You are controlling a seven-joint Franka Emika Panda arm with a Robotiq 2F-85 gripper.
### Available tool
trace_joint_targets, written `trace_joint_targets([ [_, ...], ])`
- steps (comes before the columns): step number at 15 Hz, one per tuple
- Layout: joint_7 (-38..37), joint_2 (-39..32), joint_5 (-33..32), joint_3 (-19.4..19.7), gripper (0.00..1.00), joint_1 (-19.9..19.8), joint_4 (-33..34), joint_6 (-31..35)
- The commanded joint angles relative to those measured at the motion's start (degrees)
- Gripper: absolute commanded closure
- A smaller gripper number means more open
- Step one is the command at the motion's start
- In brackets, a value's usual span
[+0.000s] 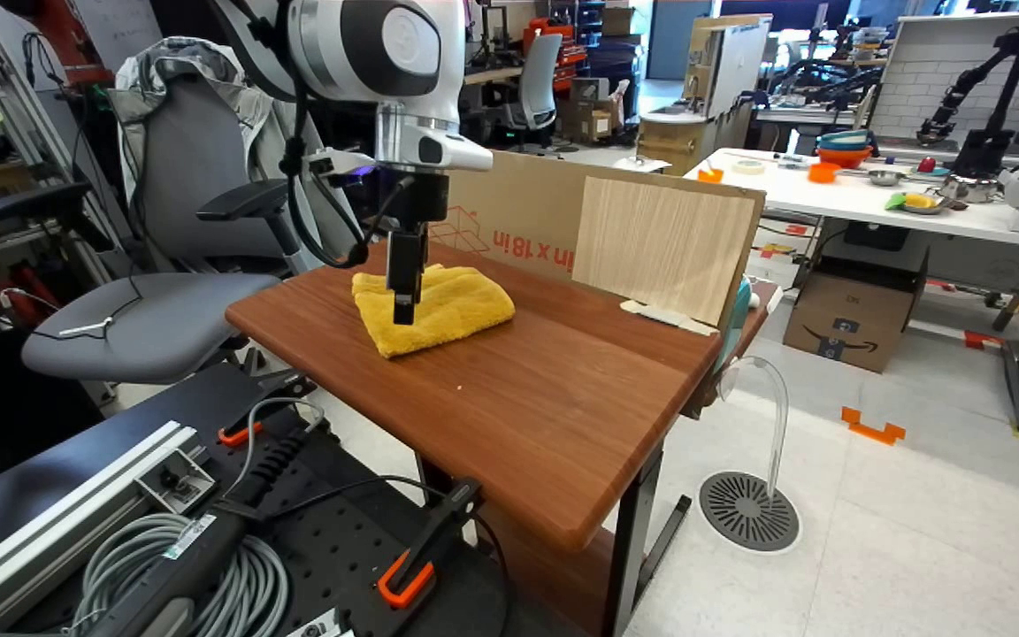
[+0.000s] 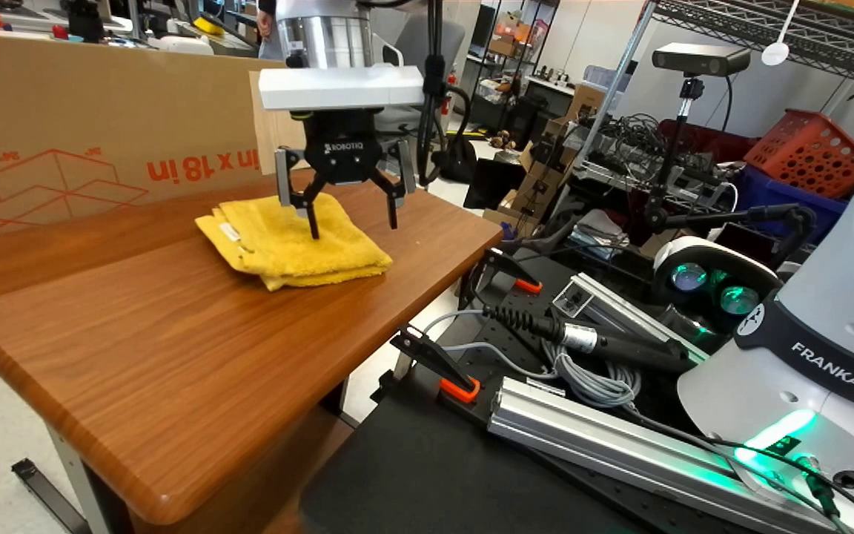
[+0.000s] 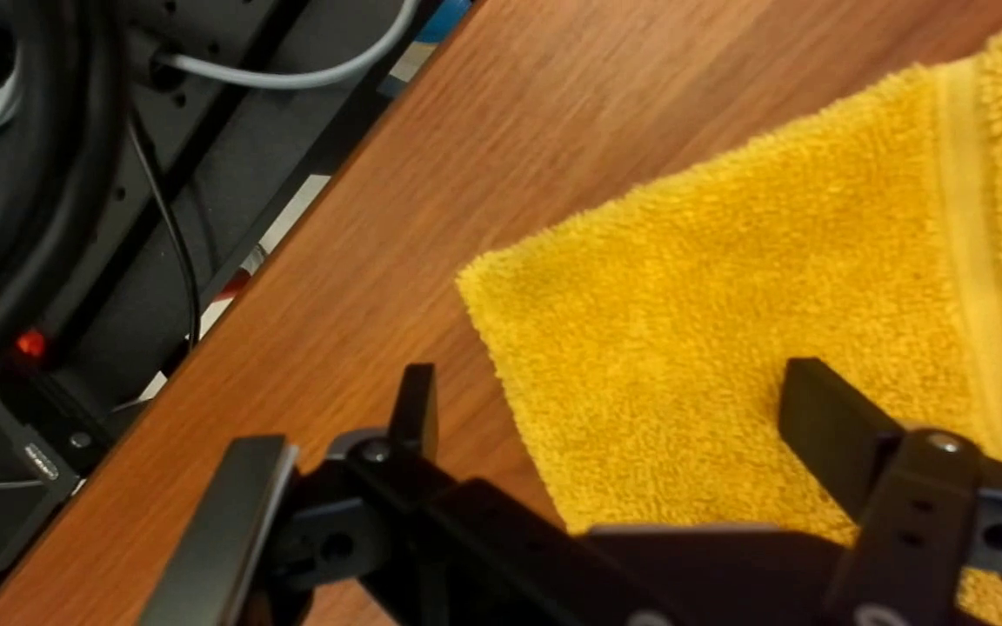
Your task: Use the yellow towel to wipe the table
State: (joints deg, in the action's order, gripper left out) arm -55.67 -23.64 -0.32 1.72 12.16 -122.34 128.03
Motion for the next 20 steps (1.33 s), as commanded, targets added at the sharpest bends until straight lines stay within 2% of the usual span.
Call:
trace_joint_targets([
  [1, -0.1, 0.1, -0.2, -0.5, 0.00, -0.4, 0.0, -0.1],
  [5, -1.0, -3.7, 1.7, -1.3, 0.00, -0.3, 3.7, 2.3],
  [10, -5.7, -14.7, 1.3, -0.6, 0.00, 1.3, 10.7, 8.2],
  [12, -7.4, -17.4, 0.4, 0.4, 0.00, 2.0, 12.4, 8.6],
  [15, -8.5, -14.4, -1.4, 2.2, 0.00, 1.6, 9.0, 10.1],
  [20, -9.6, -8.7, -4.0, 8.1, 0.00, 0.2, -2.7, 13.2],
])
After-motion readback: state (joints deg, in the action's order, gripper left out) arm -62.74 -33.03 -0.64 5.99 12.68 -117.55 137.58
